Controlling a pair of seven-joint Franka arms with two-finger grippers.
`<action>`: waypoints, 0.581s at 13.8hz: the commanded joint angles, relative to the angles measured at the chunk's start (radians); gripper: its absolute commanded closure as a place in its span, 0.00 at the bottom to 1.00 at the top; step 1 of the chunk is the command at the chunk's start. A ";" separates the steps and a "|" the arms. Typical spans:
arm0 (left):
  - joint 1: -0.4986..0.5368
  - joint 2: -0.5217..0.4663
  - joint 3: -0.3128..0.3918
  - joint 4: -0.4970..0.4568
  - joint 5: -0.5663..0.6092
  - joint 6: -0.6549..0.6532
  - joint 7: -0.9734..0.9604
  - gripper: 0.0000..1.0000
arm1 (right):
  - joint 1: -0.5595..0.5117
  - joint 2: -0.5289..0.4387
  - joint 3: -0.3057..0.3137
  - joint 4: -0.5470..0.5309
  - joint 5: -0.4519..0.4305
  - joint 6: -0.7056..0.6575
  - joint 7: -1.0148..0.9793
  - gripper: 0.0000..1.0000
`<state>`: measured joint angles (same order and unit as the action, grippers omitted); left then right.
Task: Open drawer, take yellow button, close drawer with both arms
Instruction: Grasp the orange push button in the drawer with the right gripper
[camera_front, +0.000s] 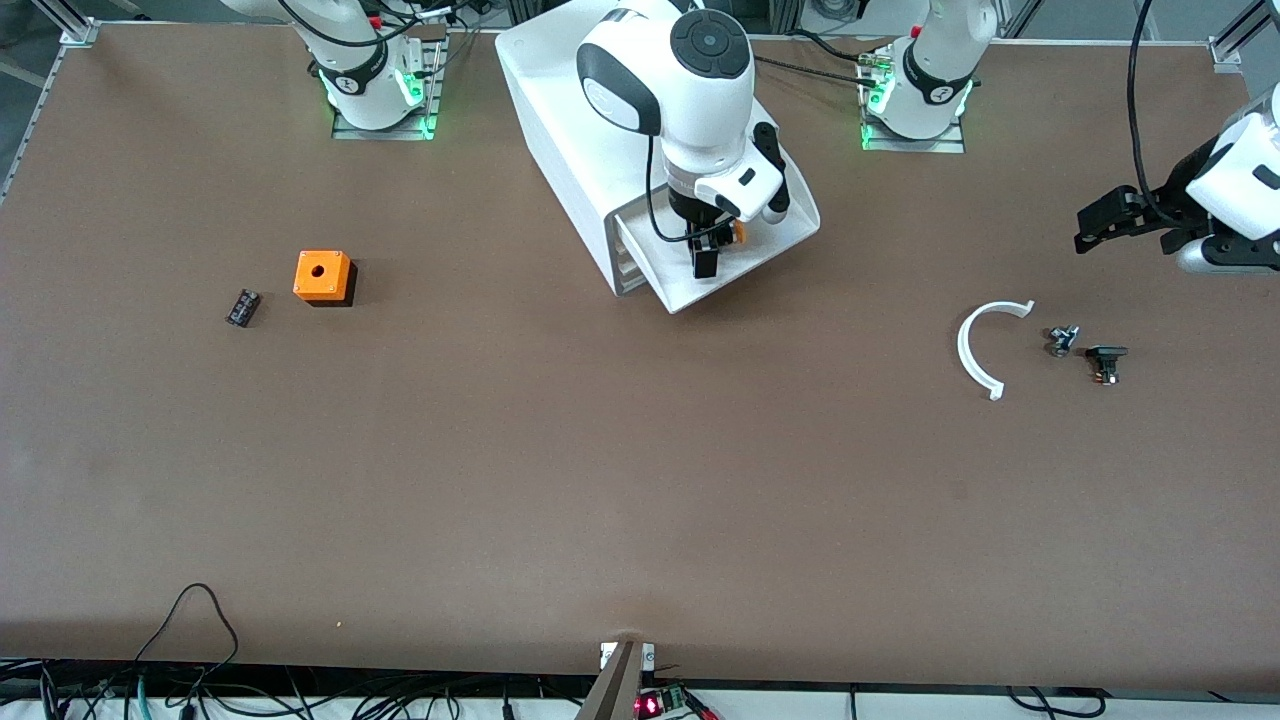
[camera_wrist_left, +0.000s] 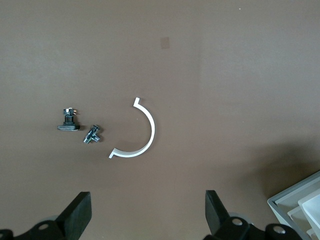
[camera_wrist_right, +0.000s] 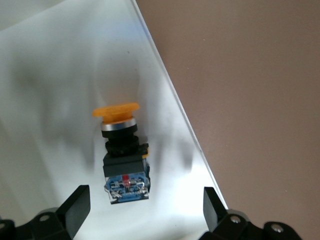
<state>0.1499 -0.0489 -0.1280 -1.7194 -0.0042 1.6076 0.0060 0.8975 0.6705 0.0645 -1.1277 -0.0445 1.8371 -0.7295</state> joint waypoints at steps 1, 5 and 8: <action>0.007 0.006 0.001 0.006 -0.019 -0.014 -0.004 0.00 | -0.002 0.021 0.017 0.023 -0.014 -0.021 -0.005 0.00; 0.007 0.006 0.001 0.008 -0.017 -0.014 -0.003 0.00 | -0.002 0.041 0.032 0.023 -0.014 -0.019 -0.004 0.00; 0.005 0.006 -0.002 0.008 -0.017 -0.014 -0.003 0.00 | -0.002 0.047 0.035 0.022 -0.014 -0.021 -0.002 0.00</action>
<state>0.1545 -0.0435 -0.1289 -1.7195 -0.0048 1.6057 0.0060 0.8978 0.7053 0.0860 -1.1277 -0.0449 1.8334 -0.7295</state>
